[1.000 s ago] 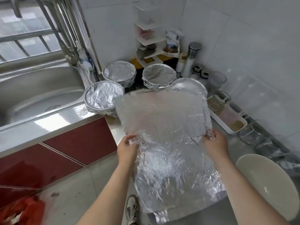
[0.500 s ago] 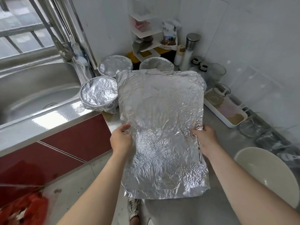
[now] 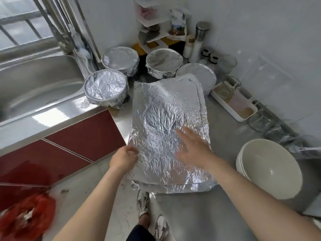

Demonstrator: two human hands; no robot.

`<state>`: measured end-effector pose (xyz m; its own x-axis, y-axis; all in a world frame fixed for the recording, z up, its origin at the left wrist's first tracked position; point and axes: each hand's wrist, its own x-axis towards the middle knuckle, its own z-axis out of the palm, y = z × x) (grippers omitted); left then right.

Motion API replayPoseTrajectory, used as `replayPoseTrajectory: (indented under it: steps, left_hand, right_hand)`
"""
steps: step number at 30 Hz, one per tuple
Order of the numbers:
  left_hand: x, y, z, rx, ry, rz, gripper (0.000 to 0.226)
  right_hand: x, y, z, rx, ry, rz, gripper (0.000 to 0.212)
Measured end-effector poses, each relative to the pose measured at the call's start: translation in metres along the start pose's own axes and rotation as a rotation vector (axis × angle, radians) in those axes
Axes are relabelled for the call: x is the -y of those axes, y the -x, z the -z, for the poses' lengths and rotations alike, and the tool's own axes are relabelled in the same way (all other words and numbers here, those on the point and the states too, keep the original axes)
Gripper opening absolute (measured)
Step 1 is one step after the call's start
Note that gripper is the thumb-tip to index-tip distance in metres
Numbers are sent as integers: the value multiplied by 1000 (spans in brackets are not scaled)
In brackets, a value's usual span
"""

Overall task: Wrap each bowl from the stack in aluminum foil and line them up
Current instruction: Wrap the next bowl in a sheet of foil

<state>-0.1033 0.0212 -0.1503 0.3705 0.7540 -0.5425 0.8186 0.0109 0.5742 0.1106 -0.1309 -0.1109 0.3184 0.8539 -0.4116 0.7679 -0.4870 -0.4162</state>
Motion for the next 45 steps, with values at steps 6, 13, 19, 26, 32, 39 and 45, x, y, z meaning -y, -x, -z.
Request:
replayPoseTrajectory:
  steps: [6, 13, 19, 26, 32, 39, 45]
  left_hand:
    - [-3, 11, 7, 26, 338, 4, 19]
    - [13, 28, 16, 144, 732, 146, 21]
    - [16, 36, 13, 135, 828, 179, 30]
    - [11, 39, 13, 143, 844, 219, 38]
    - [16, 40, 21, 156, 945, 272, 33]
    - [27, 38, 29, 208, 866, 283, 33]
    - [34, 27, 35, 131, 630, 70, 57]
  right_hand:
    - [11, 29, -26, 362, 339, 151, 122]
    - [6, 49, -25, 247, 427, 195, 85]
    - [13, 52, -4, 413, 197, 98, 97]
    - [18, 59, -8, 488, 97, 63, 84]
    - [-3, 61, -1, 424, 54, 23, 77]
    - [-33, 53, 22, 71, -233, -102, 18]
    - [-44, 38, 40, 62, -441, -64, 19]
